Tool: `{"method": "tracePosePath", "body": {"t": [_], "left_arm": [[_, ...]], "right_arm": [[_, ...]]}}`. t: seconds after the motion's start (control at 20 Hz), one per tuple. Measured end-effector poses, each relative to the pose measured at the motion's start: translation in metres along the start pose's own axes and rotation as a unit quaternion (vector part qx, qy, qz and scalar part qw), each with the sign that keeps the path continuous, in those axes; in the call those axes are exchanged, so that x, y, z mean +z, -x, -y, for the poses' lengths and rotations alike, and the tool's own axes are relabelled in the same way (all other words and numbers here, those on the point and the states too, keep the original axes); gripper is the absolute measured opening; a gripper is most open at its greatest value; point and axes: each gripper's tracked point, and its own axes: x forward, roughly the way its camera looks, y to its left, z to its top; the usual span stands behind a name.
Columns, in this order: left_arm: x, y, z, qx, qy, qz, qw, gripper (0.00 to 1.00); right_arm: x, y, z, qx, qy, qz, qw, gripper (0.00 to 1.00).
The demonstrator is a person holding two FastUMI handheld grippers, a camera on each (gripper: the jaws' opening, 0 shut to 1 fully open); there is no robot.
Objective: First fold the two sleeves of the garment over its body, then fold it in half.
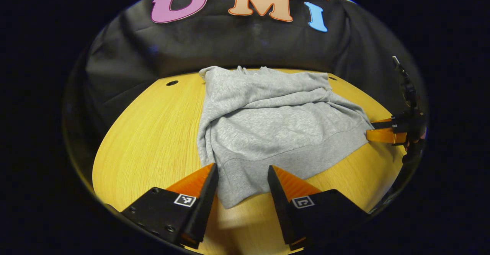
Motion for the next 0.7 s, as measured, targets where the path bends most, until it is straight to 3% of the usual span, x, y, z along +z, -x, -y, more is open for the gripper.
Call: {"method": "tracePosePath", "body": {"t": [0.05, 0.1, 0.15, 0.2, 0.3, 0.35, 0.45, 0.7], "left_arm": [[0.002, -0.001, 0.003, -0.006, -0.002, 0.002, 1.0, 0.64], [0.004, -0.004, 0.006, -0.012, -0.004, 0.003, 1.0, 0.58], [0.005, -0.006, 0.009, -0.016, -0.004, 0.002, 1.0, 0.43], [0.006, -0.007, 0.01, -0.023, -0.003, 0.002, 1.0, 0.37], [0.008, -0.009, 0.012, -0.032, 0.005, 0.0, 0.999, 0.16], [0.009, -0.009, 0.013, -0.034, 0.005, -0.003, 0.999, 0.05], [0.008, -0.01, 0.012, -0.037, -0.007, -0.007, 0.999, 0.0], [0.012, -0.01, 0.013, -0.037, 0.015, -0.022, 0.999, 0.0]], "right_arm": [[0.001, 0.0, -0.003, 0.003, -0.004, 0.002, 1.0, 0.47], [0.001, 0.0, -0.005, 0.005, -0.008, -0.003, 1.0, 0.39], [0.002, 0.0, -0.005, 0.005, -0.009, -0.003, 1.0, 0.27], [0.002, 0.0, -0.006, 0.008, -0.009, -0.008, 1.0, 0.26], [0.002, -0.003, -0.007, 0.012, -0.017, -0.016, 1.0, 0.14], [0.003, -0.002, -0.007, 0.015, -0.012, -0.017, 1.0, 0.14], [0.005, 0.0, -0.007, 0.016, -0.014, -0.023, 1.0, 0.07], [0.015, -0.002, -0.009, 0.021, -0.012, -0.023, 0.999, 0.07]]}}
